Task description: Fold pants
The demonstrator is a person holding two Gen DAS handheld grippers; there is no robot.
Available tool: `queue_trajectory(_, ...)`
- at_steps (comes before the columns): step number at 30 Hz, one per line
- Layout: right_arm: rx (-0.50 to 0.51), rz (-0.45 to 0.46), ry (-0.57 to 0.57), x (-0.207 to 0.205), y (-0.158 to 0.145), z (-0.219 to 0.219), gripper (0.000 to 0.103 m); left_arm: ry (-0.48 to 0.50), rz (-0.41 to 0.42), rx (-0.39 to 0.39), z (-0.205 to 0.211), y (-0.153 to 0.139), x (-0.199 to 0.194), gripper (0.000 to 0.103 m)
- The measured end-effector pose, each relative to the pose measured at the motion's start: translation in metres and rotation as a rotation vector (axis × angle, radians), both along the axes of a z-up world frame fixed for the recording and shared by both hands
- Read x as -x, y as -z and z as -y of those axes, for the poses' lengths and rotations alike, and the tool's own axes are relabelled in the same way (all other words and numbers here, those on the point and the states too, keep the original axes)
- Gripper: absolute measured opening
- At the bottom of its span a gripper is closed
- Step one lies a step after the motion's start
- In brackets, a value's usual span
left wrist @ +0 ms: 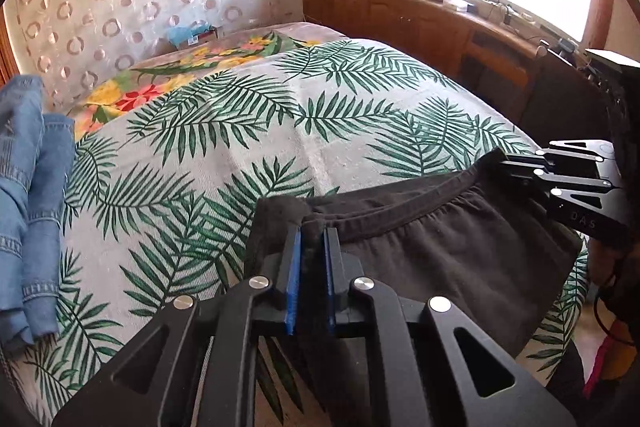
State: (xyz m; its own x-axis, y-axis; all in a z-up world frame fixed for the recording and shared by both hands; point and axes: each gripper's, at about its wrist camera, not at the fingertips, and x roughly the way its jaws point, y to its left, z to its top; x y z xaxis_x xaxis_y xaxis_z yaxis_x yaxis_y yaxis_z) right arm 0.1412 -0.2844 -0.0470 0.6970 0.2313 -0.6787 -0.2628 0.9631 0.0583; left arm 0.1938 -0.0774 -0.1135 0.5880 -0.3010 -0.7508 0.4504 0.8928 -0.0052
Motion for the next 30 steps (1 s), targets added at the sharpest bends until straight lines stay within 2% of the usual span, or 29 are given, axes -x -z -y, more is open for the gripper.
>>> queue_trajectory(4,0.018,0.003,0.009,0.004,-0.007,0.000,0.012,-0.015,-0.009,0.001,-0.004,-0.003,0.004,0.016)
queue_trajectory(7,0.026,0.022,0.027,0.012,-0.011,0.002,0.017,-0.029,0.005,-0.014,-0.006,-0.010,0.009,0.022)
queue_trajectory(12,-0.012,0.049,0.028,0.031,-0.018,0.003,0.021,-0.018,0.032,0.013,-0.010,-0.021,0.029,0.046)
queue_trajectory(19,-0.054,0.047,-0.007,0.053,-0.014,-0.002,0.022,-0.012,0.002,-0.023,-0.007,-0.006,0.045,0.047)
queue_trajectory(23,-0.024,0.035,-0.010,0.055,-0.005,-0.005,0.022,-0.033,-0.025,-0.036,-0.009,0.007,0.043,0.047)
queue_trajectory(27,-0.005,0.008,0.008,0.052,0.007,-0.001,0.022,-0.037,-0.037,-0.019,-0.012,0.013,0.041,0.047)
queue_trajectory(30,0.001,0.028,0.006,0.056,0.009,-0.003,0.022,-0.039,-0.037,-0.005,-0.013,0.014,0.041,0.048)
